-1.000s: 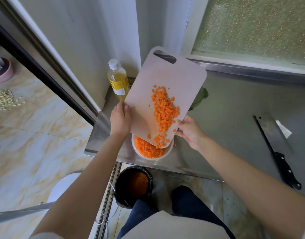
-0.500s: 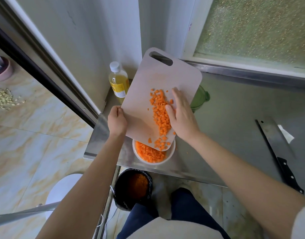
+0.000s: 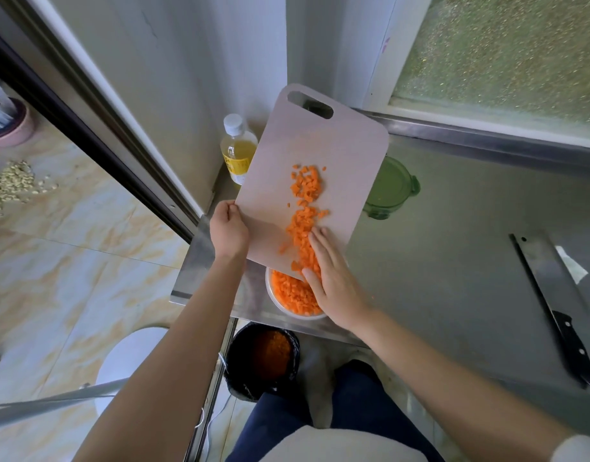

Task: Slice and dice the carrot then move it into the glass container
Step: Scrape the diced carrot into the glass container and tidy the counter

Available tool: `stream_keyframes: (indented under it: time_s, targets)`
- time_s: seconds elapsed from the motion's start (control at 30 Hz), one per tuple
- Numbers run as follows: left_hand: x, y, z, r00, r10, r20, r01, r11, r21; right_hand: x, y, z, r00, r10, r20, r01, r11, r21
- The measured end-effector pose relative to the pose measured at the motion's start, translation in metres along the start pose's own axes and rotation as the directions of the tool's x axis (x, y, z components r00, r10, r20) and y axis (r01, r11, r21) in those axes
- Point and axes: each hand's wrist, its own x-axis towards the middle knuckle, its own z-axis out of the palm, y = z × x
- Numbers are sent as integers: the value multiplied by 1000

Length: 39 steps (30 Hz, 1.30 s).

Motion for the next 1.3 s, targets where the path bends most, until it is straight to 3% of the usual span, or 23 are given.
stream_keyframes:
  time_s: [0.23, 0.4, 0.57, 0.8, 1.3]
  targets:
    - [0, 3, 0, 1000, 31, 7, -31, 1000, 4, -20, 2, -9, 989, -50, 140, 54, 998, -21]
    - [-2, 2, -2, 999, 34, 6, -34, 999, -5, -2, 1, -38, 975, -221, -25, 218, 972, -88]
    - [-7, 1, -3, 1000, 25, 0, -25, 1000, 0, 67, -10, -68, 976, -184, -119, 153, 960, -233]
    - [-9, -6, 3, 1000, 8, 22, -7, 1000, -23, 107, -8, -61, 988, -152, 7, 146, 933, -329]
    - [-1, -9, 6, 1000, 20, 20, -19, 999, -43, 9, 3, -24, 903, -267, 337, 399, 812, -426]
